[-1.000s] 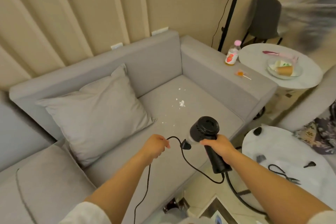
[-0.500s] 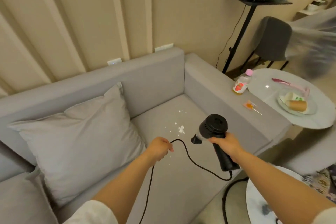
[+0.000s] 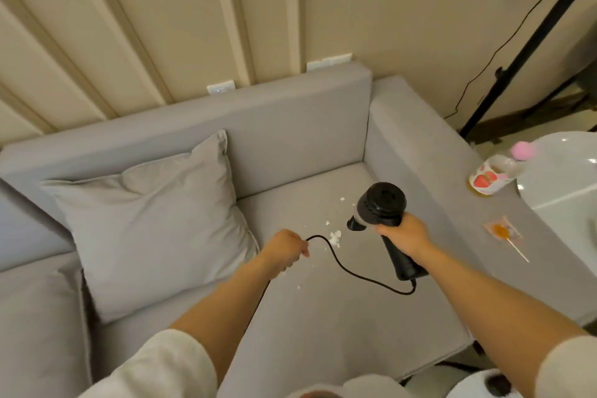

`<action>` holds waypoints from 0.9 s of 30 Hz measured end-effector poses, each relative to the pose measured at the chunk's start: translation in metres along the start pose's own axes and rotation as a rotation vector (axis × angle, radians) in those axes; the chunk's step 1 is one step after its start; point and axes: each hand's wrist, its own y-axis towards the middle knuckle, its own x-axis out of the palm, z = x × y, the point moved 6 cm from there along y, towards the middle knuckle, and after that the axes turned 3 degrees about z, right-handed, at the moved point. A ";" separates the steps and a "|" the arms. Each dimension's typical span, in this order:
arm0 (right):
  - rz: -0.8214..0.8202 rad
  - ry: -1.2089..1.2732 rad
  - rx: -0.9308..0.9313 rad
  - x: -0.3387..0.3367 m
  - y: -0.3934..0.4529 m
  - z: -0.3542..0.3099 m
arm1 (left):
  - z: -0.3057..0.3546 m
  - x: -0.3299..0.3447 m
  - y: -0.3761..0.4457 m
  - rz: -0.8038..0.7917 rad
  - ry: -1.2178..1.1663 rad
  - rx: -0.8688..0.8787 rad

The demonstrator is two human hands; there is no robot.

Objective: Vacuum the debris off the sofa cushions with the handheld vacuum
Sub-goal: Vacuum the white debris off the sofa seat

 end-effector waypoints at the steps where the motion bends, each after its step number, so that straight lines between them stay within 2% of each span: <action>1: -0.014 -0.013 0.021 -0.011 0.015 0.006 | 0.009 0.013 0.004 -0.003 0.002 -0.020; 6: -0.053 -0.071 0.125 -0.050 0.079 0.031 | 0.028 0.053 0.017 0.010 -0.024 -0.109; 10: -0.030 -0.020 0.172 -0.057 0.110 0.036 | 0.017 0.040 0.018 0.097 -0.081 -0.178; 15: -0.071 0.039 0.153 -0.041 0.141 0.029 | 0.018 0.025 0.035 0.241 -0.103 -0.196; 19: -0.068 0.066 0.125 -0.026 0.164 0.025 | 0.016 0.038 0.052 0.241 -0.132 -0.227; 27: -0.042 0.146 0.192 -0.005 0.203 0.043 | 0.008 0.042 0.084 0.266 -0.156 -0.257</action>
